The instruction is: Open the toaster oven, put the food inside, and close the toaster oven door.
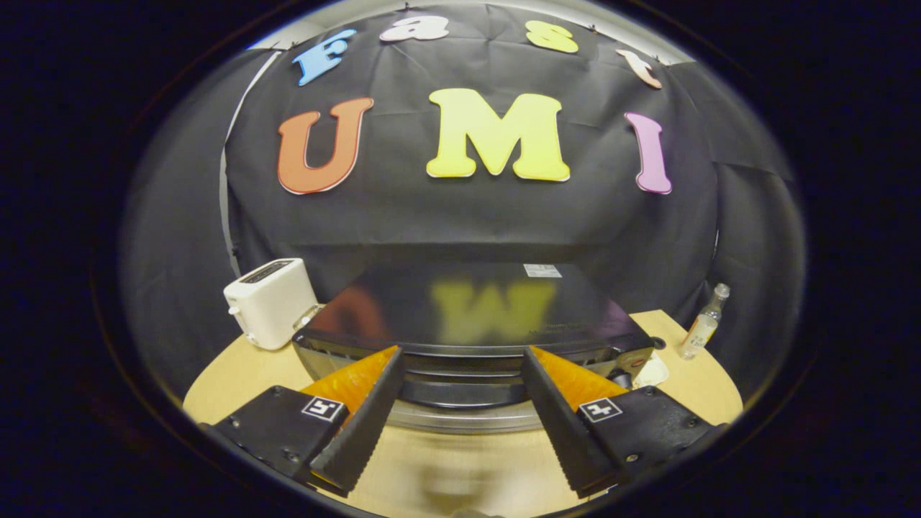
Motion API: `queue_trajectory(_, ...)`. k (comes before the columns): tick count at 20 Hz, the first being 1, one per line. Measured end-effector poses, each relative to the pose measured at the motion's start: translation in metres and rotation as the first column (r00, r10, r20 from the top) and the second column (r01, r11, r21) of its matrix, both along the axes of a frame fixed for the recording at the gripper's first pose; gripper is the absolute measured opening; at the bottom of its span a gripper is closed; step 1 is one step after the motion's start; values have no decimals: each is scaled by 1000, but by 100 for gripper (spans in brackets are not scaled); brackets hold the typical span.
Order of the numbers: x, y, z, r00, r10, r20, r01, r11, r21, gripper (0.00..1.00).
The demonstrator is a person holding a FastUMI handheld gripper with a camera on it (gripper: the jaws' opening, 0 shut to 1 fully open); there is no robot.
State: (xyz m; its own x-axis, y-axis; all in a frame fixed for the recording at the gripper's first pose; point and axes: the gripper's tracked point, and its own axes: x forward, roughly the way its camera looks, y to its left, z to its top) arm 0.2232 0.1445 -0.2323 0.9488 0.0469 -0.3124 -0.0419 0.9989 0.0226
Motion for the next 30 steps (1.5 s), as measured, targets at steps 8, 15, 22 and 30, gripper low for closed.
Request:
queue_trajectory(8,-40,-1,-15,1000,6,-10,-6,999,-41,100)
queue_trajectory(15,-82,-3,-46,998,22,-60,-26,998,-65,100)
queue_trajectory(22,-113,-4,-89,989,28,-144,-39,997,-72,100)
queue_trajectory(30,-132,-8,-157,953,38,-302,-47,999,-25,100)
